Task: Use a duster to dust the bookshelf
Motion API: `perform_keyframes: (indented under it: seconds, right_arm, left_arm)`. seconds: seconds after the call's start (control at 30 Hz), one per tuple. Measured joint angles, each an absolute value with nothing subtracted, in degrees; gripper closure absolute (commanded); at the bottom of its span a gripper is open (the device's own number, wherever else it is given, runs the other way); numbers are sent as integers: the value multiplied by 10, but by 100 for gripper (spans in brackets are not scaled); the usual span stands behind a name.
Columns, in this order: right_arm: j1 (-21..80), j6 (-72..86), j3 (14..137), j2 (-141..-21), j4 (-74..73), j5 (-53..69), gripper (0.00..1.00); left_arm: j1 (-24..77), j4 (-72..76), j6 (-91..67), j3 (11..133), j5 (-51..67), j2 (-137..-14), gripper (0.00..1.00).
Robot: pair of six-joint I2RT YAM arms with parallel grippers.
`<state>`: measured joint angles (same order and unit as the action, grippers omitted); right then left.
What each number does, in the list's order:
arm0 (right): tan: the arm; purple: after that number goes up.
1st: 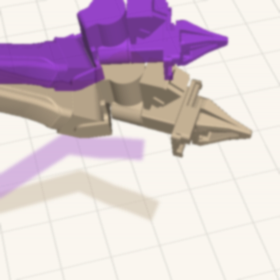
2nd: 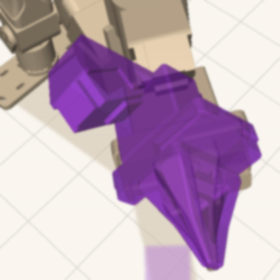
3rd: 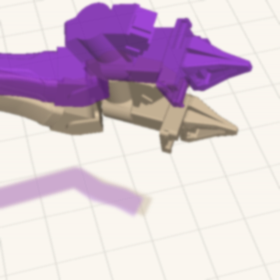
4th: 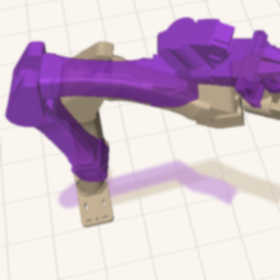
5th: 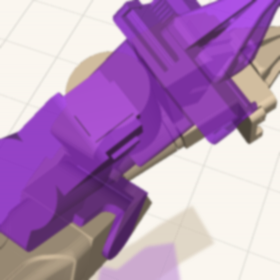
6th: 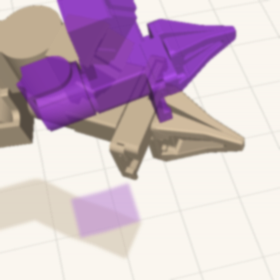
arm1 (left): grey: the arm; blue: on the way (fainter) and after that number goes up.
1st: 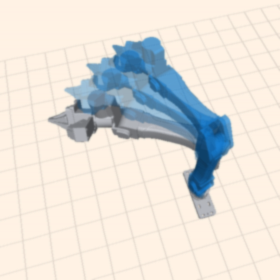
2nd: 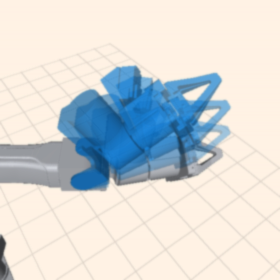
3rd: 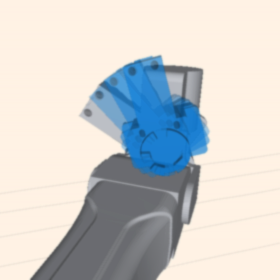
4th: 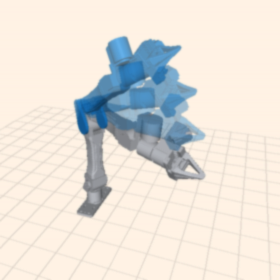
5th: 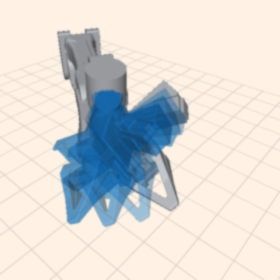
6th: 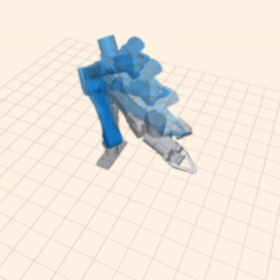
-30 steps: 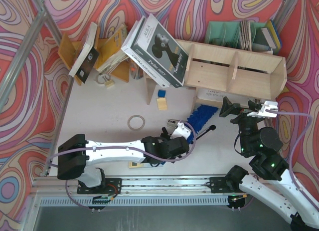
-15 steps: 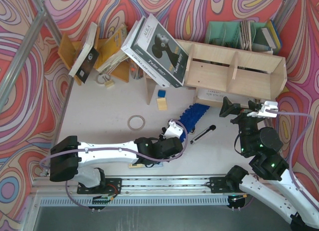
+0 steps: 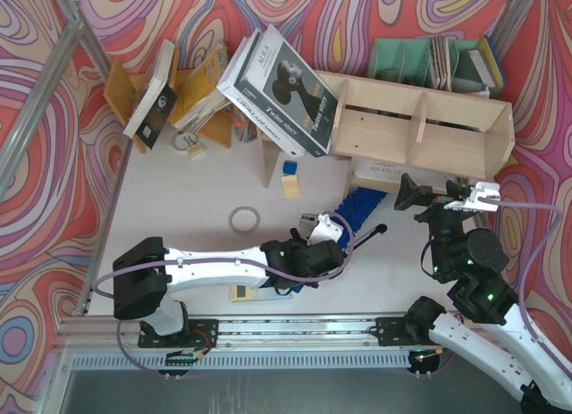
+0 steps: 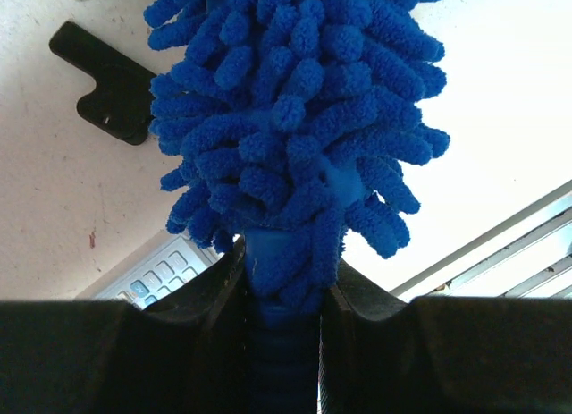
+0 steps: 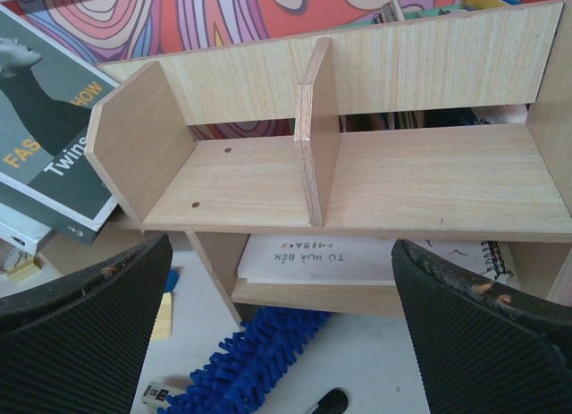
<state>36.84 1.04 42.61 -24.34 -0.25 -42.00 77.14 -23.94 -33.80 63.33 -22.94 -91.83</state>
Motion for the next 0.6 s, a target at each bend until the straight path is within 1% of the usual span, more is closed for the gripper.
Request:
perform_keyframes:
  seconds: [0.33,0.6]
  right_arm:
    - [368,10,425,-240,-2,-420,1]
    - [368,10,424,-240,-3,-420,1]
  left_arm:
    - [764,-248,-363,623,-206,-930,100]
    - [763,-263,-363,623,-234,-897,100]
